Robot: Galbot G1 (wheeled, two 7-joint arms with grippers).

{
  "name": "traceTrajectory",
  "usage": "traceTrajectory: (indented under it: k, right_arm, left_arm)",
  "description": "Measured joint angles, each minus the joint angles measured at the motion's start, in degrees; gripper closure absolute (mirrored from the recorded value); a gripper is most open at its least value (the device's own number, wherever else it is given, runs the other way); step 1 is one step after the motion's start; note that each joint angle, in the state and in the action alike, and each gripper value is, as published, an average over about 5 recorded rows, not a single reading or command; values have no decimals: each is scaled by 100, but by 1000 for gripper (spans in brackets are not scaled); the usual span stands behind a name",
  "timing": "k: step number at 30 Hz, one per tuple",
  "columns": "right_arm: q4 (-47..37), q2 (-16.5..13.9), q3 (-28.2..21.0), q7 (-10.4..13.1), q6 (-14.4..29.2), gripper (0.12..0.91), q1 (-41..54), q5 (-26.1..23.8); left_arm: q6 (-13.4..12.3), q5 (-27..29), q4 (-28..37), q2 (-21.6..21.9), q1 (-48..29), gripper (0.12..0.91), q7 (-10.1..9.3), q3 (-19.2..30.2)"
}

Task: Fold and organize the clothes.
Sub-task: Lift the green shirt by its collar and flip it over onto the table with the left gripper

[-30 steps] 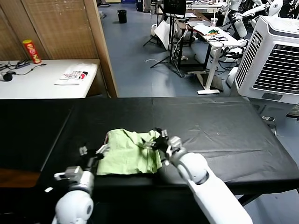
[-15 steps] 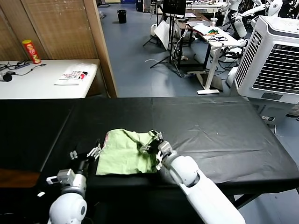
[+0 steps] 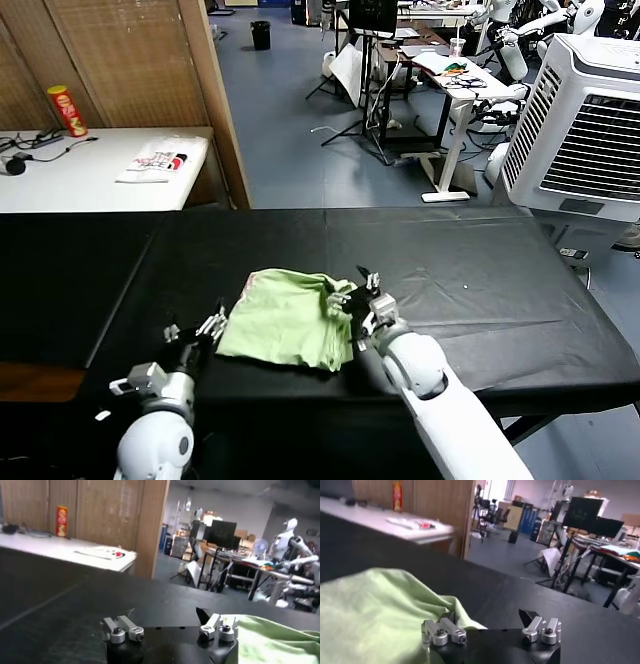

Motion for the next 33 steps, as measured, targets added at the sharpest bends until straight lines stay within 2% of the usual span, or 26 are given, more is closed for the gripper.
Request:
traceTrajectory:
  k: [6, 10, 18, 27, 30, 33]
  right_arm:
    - [301, -190, 126, -173, 18, 227, -153, 423]
    - [543, -324, 254, -199, 39, 227, -308, 637]
    - [950, -396, 480, -209, 48, 227, -648, 650]
    - [1161, -392, 674, -211, 30, 227, -930, 624]
    - [1201, -391, 708, -213, 26, 227, -981, 617]
    - [1223, -386, 733, -218, 24, 227, -1022, 607]
  left_arm:
    - [99, -473, 217, 51, -157, 232, 289, 103]
    - [223, -887, 385, 184, -221, 232, 590, 136]
    - [250, -1538, 681, 580, -335, 232, 978, 157]
    - [230, -1716, 839, 840, -337, 232, 1282, 234]
    - [243, -1731, 880, 858, -388, 272, 1320, 280]
    - [259, -1763, 938, 855, -441, 403, 1324, 311]
